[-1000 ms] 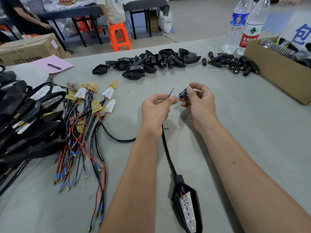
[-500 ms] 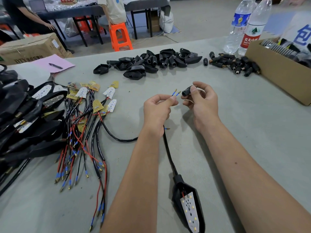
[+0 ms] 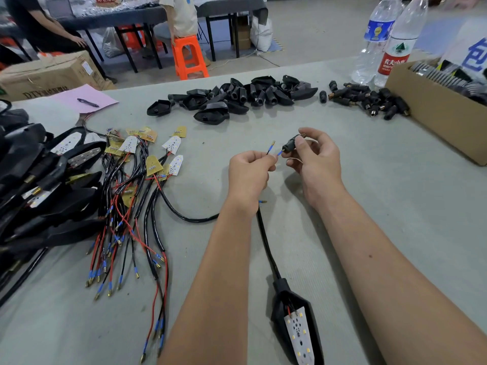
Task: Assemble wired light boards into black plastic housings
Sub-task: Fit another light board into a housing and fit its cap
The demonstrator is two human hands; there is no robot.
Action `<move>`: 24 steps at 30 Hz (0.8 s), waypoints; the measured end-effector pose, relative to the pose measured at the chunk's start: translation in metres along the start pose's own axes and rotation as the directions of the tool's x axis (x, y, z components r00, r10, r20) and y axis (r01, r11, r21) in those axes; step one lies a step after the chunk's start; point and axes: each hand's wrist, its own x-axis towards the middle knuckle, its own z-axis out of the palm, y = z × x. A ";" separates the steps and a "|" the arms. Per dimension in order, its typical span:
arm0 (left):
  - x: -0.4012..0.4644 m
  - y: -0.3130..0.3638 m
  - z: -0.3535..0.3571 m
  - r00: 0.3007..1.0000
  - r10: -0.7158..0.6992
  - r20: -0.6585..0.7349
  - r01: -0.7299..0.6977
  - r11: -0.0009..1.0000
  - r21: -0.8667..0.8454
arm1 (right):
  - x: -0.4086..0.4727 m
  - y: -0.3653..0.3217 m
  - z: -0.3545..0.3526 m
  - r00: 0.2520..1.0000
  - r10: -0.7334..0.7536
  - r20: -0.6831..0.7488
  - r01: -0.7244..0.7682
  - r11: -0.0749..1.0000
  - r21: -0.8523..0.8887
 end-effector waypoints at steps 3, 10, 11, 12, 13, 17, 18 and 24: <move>0.000 0.000 0.000 1.000 0.006 0.005 -0.006 1.000 -0.017 | -0.002 -0.001 0.000 0.999 -0.022 0.040 0.024 0.998 -0.051; -0.003 0.001 -0.001 0.996 0.023 0.092 -0.011 0.992 -0.125 | -0.001 0.001 0.000 0.999 -0.041 0.022 0.043 0.996 -0.079; -0.003 0.001 -0.001 0.995 0.035 0.096 -0.023 0.992 -0.124 | -0.001 0.000 -0.001 1.000 -0.027 0.012 0.028 0.998 -0.055; -0.004 0.001 -0.001 0.995 0.044 0.089 -0.032 0.990 -0.134 | -0.001 0.000 -0.001 1.000 -0.013 0.013 0.014 0.999 -0.031; -0.005 0.001 0.000 0.996 0.048 0.069 -0.036 0.986 -0.163 | -0.001 -0.001 -0.002 1.000 0.000 0.025 0.000 1.000 -0.007; -0.006 0.002 0.003 0.998 0.025 -0.060 -0.043 0.950 -0.309 | -0.003 -0.005 -0.002 0.991 0.070 0.118 -0.079 0.994 0.073; -0.006 0.002 0.002 0.998 0.015 -0.053 -0.031 0.945 -0.325 | -0.004 -0.006 -0.002 0.986 0.090 0.138 -0.103 0.991 0.089; -0.008 0.003 -0.004 0.993 0.057 0.099 -0.028 0.963 -0.267 | -0.004 -0.009 -0.002 0.986 0.094 0.140 -0.119 0.976 0.181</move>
